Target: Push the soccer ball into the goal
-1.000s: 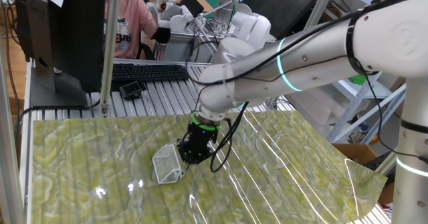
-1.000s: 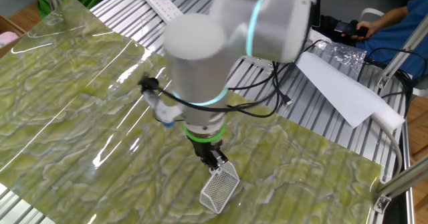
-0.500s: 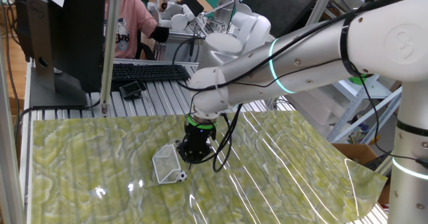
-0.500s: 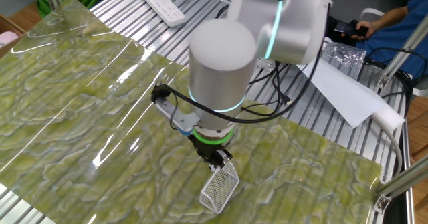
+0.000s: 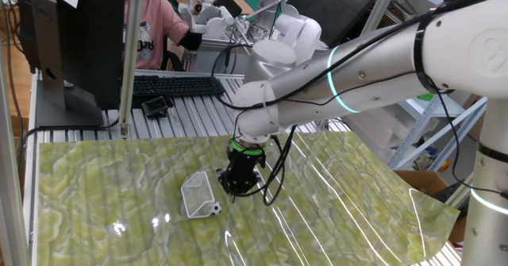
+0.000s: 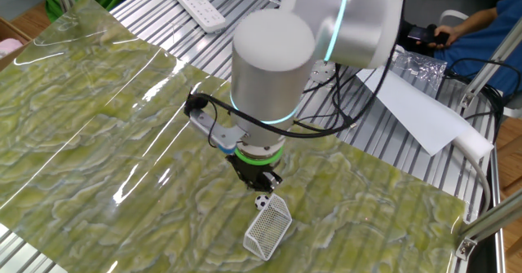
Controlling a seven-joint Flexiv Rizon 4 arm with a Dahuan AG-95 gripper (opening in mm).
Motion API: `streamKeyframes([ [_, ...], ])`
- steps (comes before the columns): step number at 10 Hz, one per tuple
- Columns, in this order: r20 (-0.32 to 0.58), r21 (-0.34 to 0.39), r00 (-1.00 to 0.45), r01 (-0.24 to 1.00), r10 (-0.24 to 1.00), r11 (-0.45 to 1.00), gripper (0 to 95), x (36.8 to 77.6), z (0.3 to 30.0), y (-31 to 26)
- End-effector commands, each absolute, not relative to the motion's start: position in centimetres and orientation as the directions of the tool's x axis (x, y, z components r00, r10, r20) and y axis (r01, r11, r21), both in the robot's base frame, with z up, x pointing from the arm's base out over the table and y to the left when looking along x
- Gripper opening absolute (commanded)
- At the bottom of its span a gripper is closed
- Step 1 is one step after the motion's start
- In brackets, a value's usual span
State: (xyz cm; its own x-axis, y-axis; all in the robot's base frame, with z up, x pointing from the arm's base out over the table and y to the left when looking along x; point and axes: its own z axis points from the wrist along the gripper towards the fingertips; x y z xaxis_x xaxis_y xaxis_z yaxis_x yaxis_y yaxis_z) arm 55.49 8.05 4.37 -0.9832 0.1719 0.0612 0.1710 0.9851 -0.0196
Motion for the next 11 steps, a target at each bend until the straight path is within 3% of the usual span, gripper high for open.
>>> streamKeyframes([
  [1,0.064,-0.019,-0.984,0.162,0.163,0.987,0.0,55.3,4.6,7.7],
  [11,0.06,-0.018,-0.995,0.082,0.083,0.996,0.0,55.4,6.5,2.0],
])
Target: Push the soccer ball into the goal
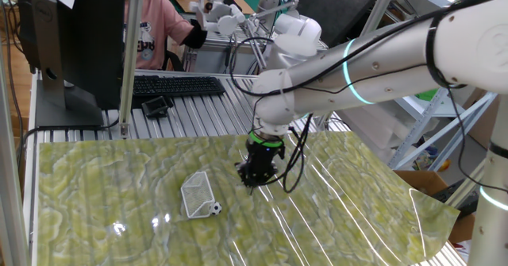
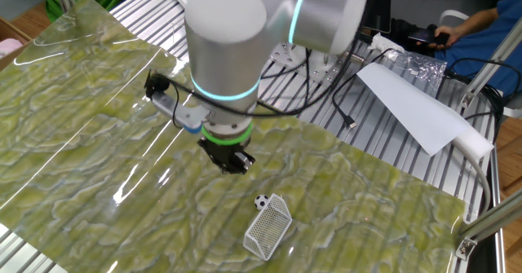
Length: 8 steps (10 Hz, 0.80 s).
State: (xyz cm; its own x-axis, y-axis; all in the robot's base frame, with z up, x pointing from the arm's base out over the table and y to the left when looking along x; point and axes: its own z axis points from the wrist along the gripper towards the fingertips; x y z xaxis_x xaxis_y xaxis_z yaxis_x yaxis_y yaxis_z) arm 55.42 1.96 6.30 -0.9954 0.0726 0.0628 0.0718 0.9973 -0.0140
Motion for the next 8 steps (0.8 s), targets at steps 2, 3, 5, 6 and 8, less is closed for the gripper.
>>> streamKeyframes([
  [2,0.057,-0.02,-0.996,0.072,0.073,0.997,0.0,55.19,6.95,1.95],
  [3,0.056,-0.02,-0.996,0.07,0.071,0.997,0.0,55.05,7.07,1.99],
  [5,0.057,-0.018,-0.997,0.043,0.044,0.999,0.0,55.03,7.11,1.98],
  [6,0.057,-0.017,-0.998,0.023,0.024,1.0,0.0,55.21,7.03,1.89],
  [8,0.05,-0.015,-0.999,0.003,0.004,1.0,0.0,55.6,6.92,1.7],
])
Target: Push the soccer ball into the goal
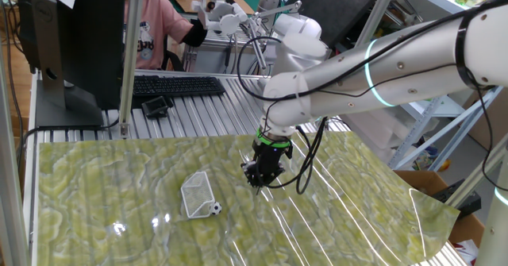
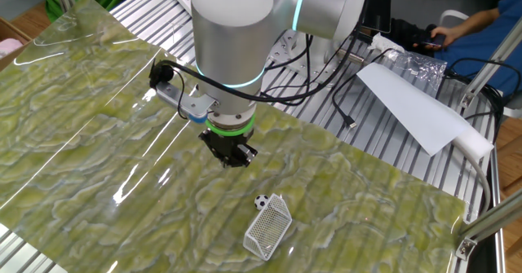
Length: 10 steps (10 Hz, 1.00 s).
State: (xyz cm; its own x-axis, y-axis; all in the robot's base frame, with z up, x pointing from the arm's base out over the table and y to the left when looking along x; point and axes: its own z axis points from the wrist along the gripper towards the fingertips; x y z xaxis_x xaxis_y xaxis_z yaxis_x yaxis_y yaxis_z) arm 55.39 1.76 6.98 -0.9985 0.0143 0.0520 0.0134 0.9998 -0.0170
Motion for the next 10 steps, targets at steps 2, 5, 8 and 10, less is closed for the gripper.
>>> streamKeyframes([
  [2,0.052,-0.018,-0.998,-0.027,-0.026,0.999,0.0,55.6,6.93,1.7],
  [5,0.064,-0.091,-0.988,-0.143,-0.138,0.986,0.0,56.2,6.84,1.46],
  [8,0.063,-0.056,-0.987,-0.152,-0.148,0.987,0.0,56.36,6.81,1.39],
  [10,0.066,-0.062,-0.982,-0.181,-0.177,0.982,0.0,56.38,6.82,1.39],
])
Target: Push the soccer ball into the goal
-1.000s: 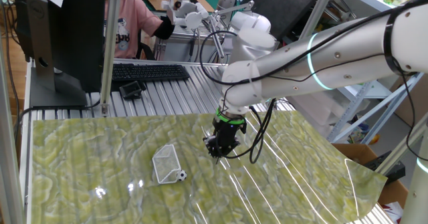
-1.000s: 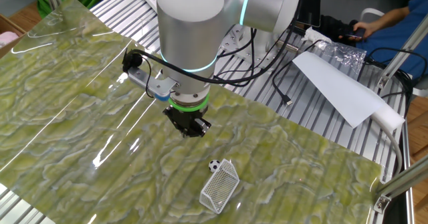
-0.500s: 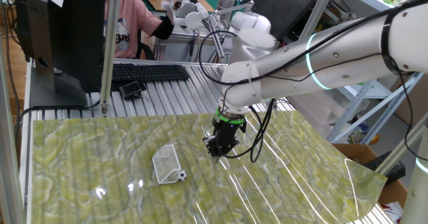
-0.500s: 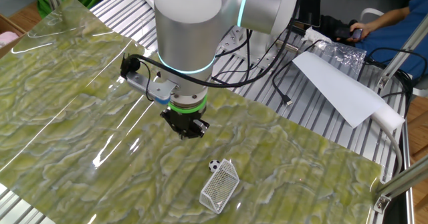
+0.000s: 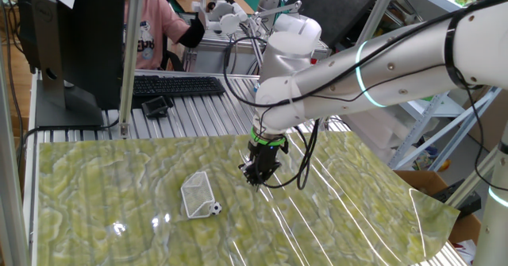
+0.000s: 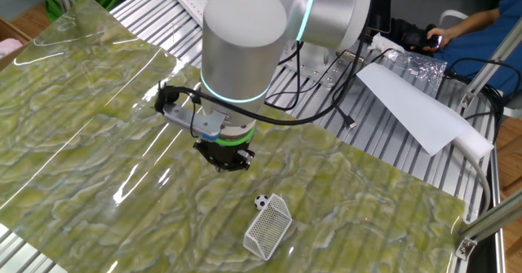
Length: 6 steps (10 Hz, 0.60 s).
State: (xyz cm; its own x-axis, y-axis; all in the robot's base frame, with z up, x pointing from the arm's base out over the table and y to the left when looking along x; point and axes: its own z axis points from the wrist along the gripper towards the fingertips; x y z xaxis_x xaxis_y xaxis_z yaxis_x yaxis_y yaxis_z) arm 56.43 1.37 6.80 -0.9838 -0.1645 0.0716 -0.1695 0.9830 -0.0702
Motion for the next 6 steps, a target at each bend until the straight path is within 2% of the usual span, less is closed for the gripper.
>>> streamKeyframes([
  [1,0.067,-0.06,-0.981,-0.188,-0.184,0.98,0.0,56.38,6.82,1.39],
  [6,0.065,-0.057,-0.992,-0.116,-0.112,0.992,0.0,56.36,6.82,1.41],
])
